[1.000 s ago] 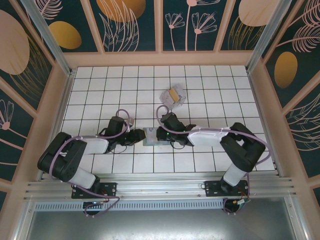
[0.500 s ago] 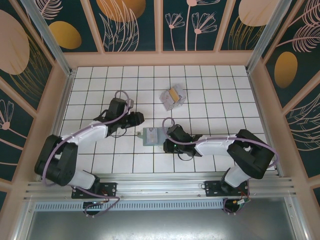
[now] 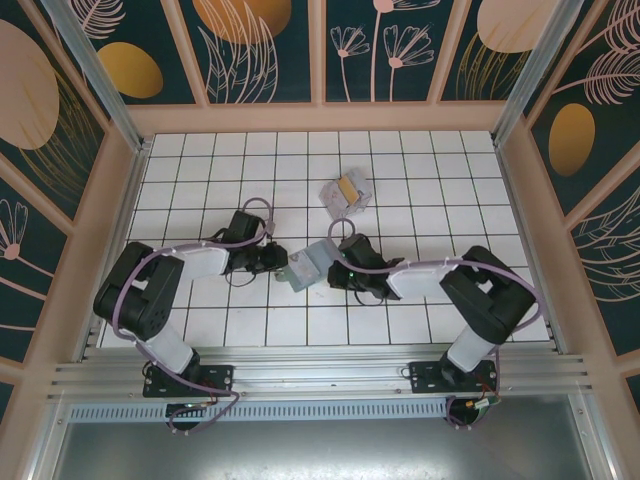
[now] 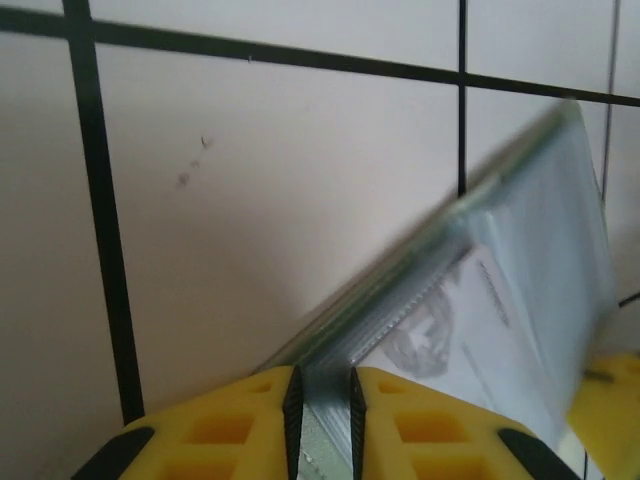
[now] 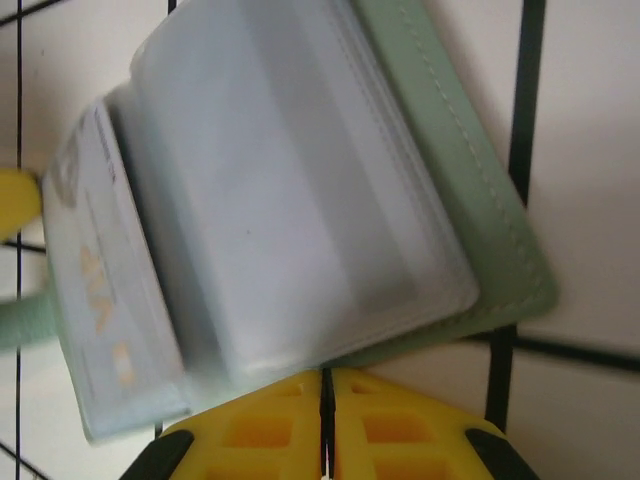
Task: Put the credit cards into the card holder
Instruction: Rotate the card holder at the bottom-center of the table.
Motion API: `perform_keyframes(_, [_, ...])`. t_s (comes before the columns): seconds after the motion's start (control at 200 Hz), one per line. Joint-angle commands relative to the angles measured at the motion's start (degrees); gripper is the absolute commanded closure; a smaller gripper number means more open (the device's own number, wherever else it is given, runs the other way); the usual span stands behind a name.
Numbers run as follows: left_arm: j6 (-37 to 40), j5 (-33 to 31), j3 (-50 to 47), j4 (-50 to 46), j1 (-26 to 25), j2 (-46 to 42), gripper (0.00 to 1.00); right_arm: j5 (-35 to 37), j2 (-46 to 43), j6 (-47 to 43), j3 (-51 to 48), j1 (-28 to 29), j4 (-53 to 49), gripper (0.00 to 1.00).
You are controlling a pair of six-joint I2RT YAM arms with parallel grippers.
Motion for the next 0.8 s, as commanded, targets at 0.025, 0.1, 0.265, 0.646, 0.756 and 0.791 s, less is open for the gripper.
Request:
perform_keyframes(0.025, [-2.95, 1.75, -5.88, 1.03, -1.75, -3.9, 0.79, -1.12, 5.42, -4.85, 6.06, -2.05, 1.06, 0.89])
perform_keyframes(0.1, [-4.46, 1.92, -8.81, 1.98, -2.23, -5.81, 0.79, -2.35, 8.67, -6.59, 9.6, -3.11, 0.46, 0.89])
perform_keyframes(0.265, [-5.61, 2.29, -11.83, 1.58, -2.4, -9.13, 0.79, -4.0, 16.56, -11.49, 20.22, -3.26, -4.39, 0.89])
perform_keyframes(0.646, [-14.94, 3.56, -11.96, 14.26, -9.84, -4.48, 0.78, -12.0, 25.91, -23.34, 36.91, -3.23, -16.03, 0.88])
perform_keyframes(0.756, [-16.9, 3.69, -8.99, 17.14, -13.28, -0.97, 0.78, -11.72, 26.48, -25.98, 39.67, -3.65, -18.68, 0.88])
perform_keyframes(0.791, [-17.15, 3.5, -8.02, 17.46, -14.09, -0.25, 0.78, -11.26, 26.14, -26.13, 39.97, -4.02, -19.19, 0.88])
